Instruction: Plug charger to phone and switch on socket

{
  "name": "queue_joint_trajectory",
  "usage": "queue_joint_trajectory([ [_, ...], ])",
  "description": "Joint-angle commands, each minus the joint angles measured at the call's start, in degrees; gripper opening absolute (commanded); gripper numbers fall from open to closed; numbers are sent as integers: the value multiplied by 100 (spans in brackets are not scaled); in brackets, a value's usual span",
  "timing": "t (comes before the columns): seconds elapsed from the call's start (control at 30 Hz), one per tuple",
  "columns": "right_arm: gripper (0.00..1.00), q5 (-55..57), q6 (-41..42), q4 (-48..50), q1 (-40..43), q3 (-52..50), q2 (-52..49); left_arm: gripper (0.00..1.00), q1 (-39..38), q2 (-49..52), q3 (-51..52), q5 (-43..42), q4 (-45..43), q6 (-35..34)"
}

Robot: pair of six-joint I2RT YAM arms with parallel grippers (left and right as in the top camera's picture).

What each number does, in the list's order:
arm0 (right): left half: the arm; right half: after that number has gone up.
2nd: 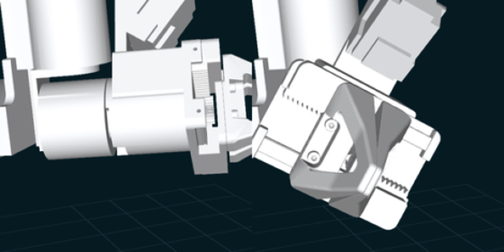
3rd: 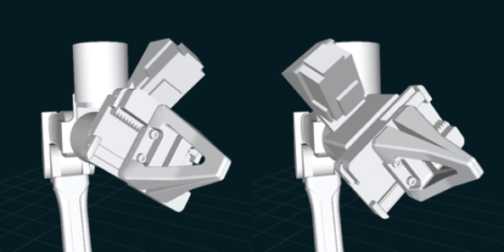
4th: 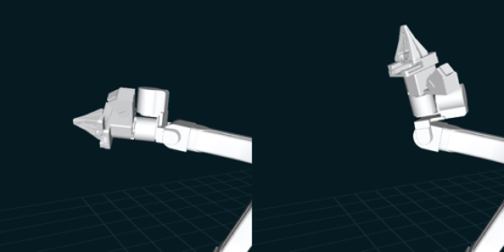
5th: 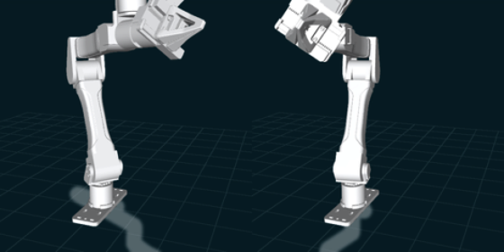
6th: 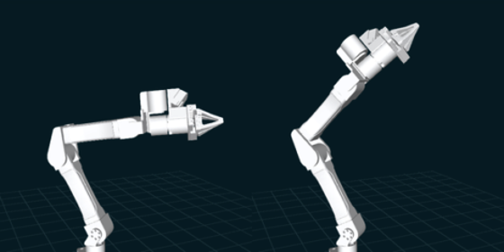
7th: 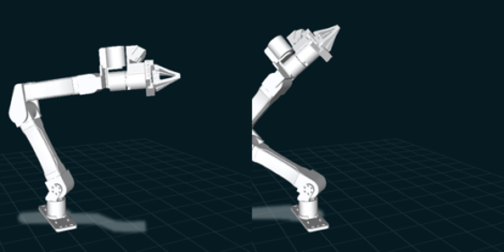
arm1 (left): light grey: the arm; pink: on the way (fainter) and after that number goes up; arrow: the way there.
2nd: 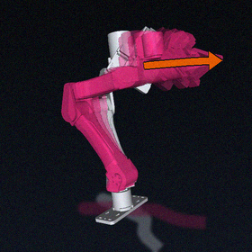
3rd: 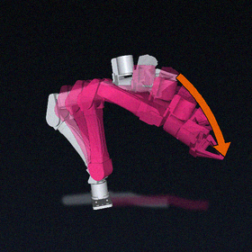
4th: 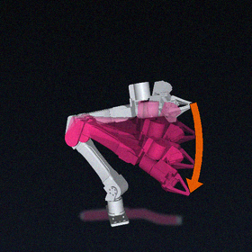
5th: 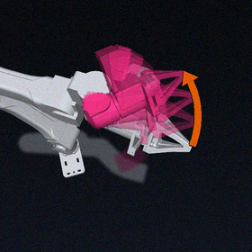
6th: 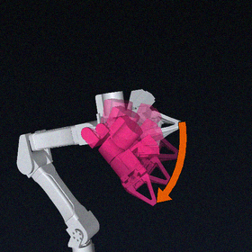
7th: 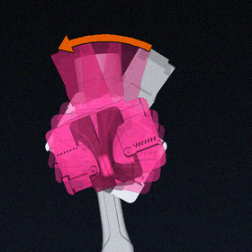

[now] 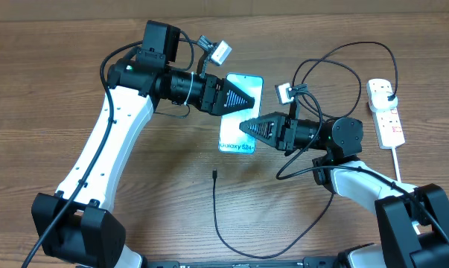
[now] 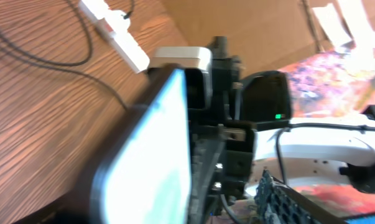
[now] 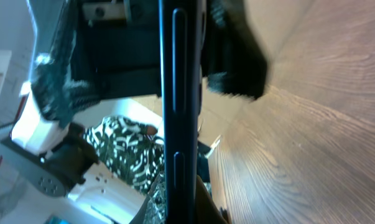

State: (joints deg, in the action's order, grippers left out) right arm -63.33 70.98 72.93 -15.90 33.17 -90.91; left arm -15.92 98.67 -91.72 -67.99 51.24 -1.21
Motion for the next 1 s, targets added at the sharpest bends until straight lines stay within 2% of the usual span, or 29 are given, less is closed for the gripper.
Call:
queue_joint_trajectory([
  [0.0,4,516,125,118,-9,129,116,73,13,-2,-37,-675,-155,146],
  [0.1,4,619,122,114,-15,129,116,62,11,-2,-37,-903,-343,118],
  [0.3,4,673,120,26,-15,131,116,52,-140,-2,-37,-933,-350,107],
  [0.43,4,627,98,24,-15,131,116,40,-284,-2,-37,-791,-343,105],
  [0.8,4,933,101,33,-9,140,116,41,-459,-2,-35,-791,-313,105],
  [0.97,4,1075,98,33,-9,140,116,34,-457,-2,-35,-791,-308,105],
])
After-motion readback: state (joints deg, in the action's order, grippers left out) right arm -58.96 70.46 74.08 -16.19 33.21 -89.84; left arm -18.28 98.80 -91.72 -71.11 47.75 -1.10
